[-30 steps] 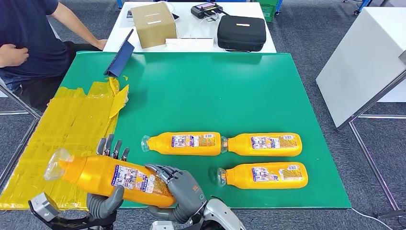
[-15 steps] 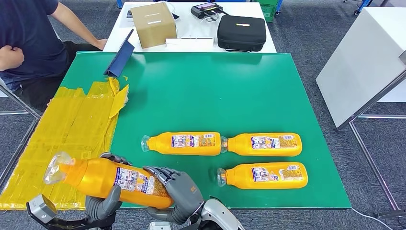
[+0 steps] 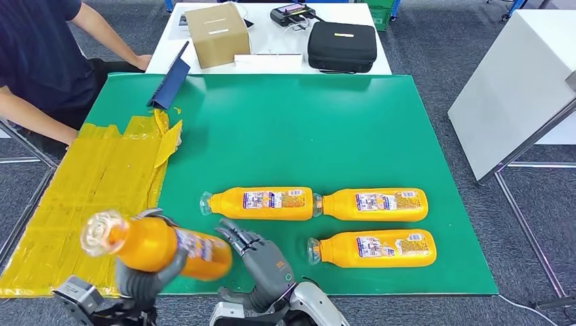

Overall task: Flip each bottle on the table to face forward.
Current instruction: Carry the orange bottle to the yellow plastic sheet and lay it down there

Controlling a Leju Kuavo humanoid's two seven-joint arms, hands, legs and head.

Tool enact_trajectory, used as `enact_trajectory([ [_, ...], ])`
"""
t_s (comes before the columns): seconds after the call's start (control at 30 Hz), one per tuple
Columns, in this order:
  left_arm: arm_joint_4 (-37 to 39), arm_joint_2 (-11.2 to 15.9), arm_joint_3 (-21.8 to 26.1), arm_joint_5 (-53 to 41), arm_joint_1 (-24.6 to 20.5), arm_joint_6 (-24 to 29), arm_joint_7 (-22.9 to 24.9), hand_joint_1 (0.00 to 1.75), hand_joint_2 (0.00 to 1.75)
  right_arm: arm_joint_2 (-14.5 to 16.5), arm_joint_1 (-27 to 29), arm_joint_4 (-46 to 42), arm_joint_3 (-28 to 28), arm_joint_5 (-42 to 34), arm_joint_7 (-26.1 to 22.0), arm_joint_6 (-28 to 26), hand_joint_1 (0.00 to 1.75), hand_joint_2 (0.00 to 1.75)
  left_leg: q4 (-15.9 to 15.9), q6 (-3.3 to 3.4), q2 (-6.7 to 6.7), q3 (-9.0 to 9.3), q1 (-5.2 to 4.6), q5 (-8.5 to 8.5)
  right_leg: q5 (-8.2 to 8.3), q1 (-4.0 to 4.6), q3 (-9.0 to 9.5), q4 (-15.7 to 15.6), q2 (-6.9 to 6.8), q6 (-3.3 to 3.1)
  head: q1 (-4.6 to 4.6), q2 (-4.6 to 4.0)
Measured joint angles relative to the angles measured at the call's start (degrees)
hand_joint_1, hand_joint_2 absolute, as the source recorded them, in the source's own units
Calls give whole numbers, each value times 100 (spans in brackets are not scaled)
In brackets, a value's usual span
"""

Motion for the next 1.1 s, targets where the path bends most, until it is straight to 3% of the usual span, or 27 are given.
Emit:
enact_trajectory([
  [0.1, 1, 13, 188, -742, -136, 515, -67, 175, 175, -28, 8, -103, -137, -15, 69, -2, 0, 175, 0, 0, 0, 1, 1, 1, 0, 0, 1, 0, -1, 0, 1, 0],
  [0.23, 89, 95, 469, -2952, -400, 2006, -92, 175, 175, -116, -31, -273, -438, -138, 170, 44, 0, 175, 0, 0, 0, 1, 0, 2, 1, -1, 4, 1, -1, 1, 0, 0],
  [0.3, 169, 150, 577, -3505, -503, 2379, -58, 175, 175, -178, -77, -328, -600, -200, 184, 92, 0, 175, 1, 1, 0, 1, -1, 2, 1, -1, 5, 1, -1, 1, 1, 0],
  [0.57, 345, 228, 709, -3864, -661, 2616, 21, 175, 175, -270, -103, -425, -832, -226, 188, 119, 0, 175, 1, 0, 1, 0, -1, 1, 1, -1, 3, 0, 0, 1, 0, 0],
  [0.73, 645, 361, 719, -5568, -785, 3417, 670, 175, 175, -343, -196, -432, -963, -376, 206, 196, 0, 175, 1, 0, 1, 0, -1, 1, 1, -1, 1, 0, 0, 0, -1, 0],
  [0.9, 1660, 710, 680, -7731, -1138, 4014, 1774, 175, 175, -490, -622, -212, -1174, -708, 277, 526, 0, 175, 1, 3, 1, 2, -1, 8, 5, -1, 3, 1, 0, 1, 1, 0],
  [1.0, 2487, 966, 556, -8357, -1383, 3868, 2203, 175, 175, -541, -899, 83, -1250, -815, 329, 680, 0, 175, 1, 6, 1, 2, -1, 11, 7, -1, 4, 2, 0, 3, 0, 0],
  [1.1, 3237, 1216, 353, -8427, -1633, 3546, 2290, 175, 175, -558, -1163, 406, -1285, -910, 402, 799, 0, 175, 2, 8, -1, 2, -2, 12, 7, -2, 7, 3, -1, 3, 1, 0],
])
